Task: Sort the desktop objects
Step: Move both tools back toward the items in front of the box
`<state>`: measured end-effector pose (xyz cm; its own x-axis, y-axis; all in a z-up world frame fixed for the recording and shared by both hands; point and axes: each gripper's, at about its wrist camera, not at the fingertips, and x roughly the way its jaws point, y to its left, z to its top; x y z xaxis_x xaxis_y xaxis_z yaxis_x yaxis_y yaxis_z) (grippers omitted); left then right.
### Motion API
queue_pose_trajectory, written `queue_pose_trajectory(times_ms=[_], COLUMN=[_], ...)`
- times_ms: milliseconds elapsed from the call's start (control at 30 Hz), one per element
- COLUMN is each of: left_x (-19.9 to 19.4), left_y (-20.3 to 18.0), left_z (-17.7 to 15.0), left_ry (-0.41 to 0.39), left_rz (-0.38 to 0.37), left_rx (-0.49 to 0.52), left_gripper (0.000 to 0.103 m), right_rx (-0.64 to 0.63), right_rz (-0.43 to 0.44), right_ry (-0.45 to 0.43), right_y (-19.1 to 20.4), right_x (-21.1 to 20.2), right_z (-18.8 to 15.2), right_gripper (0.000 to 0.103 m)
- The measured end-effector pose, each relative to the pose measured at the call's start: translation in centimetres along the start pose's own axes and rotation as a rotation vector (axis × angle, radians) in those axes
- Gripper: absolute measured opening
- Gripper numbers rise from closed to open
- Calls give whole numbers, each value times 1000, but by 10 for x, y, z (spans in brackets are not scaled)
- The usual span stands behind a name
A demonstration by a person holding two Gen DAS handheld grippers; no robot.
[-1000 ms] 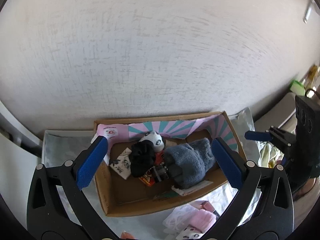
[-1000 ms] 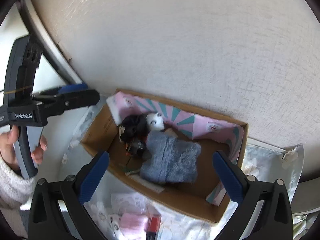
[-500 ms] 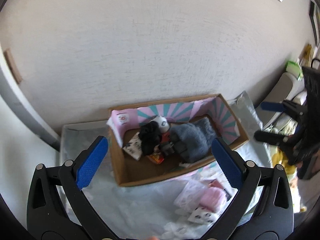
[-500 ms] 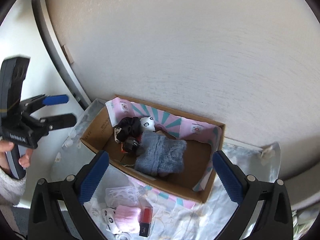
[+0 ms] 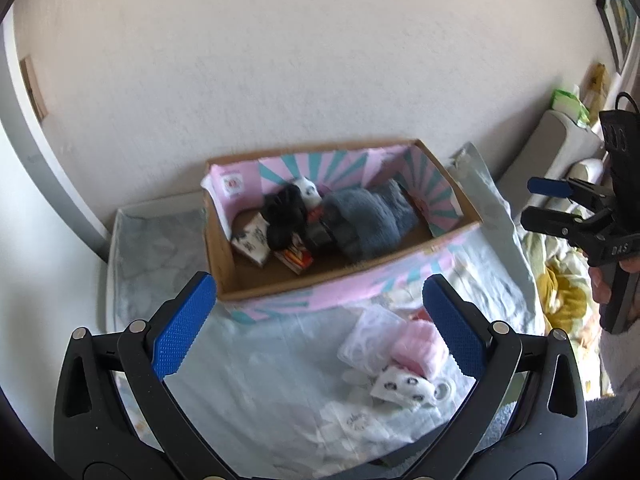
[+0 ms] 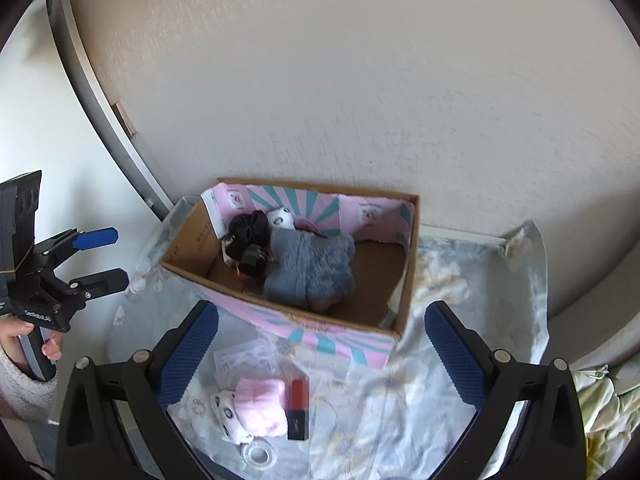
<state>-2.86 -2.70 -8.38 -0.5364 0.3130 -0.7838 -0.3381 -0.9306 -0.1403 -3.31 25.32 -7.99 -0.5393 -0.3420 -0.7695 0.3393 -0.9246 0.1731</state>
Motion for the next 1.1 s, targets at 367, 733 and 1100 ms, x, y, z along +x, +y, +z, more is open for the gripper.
queue_pose_trajectory(times_ms=[367, 733, 1100], left_x=[19, 48, 89], left_y=[-14, -54, -90], left_z=[-47, -108, -139], left_ry=[75, 131, 154], left_rz=[-44, -90, -50], left_rx=[-39, -19, 16], left_gripper=[103, 103, 102], right_rx=[14, -32, -131], right_rz=[-35, -40, -16], right_ry=[58, 163, 241], right_y=[-2, -4, -1], right_x=[12, 41, 75], right_z=[-41, -101, -148], right_gripper=[103, 103, 103])
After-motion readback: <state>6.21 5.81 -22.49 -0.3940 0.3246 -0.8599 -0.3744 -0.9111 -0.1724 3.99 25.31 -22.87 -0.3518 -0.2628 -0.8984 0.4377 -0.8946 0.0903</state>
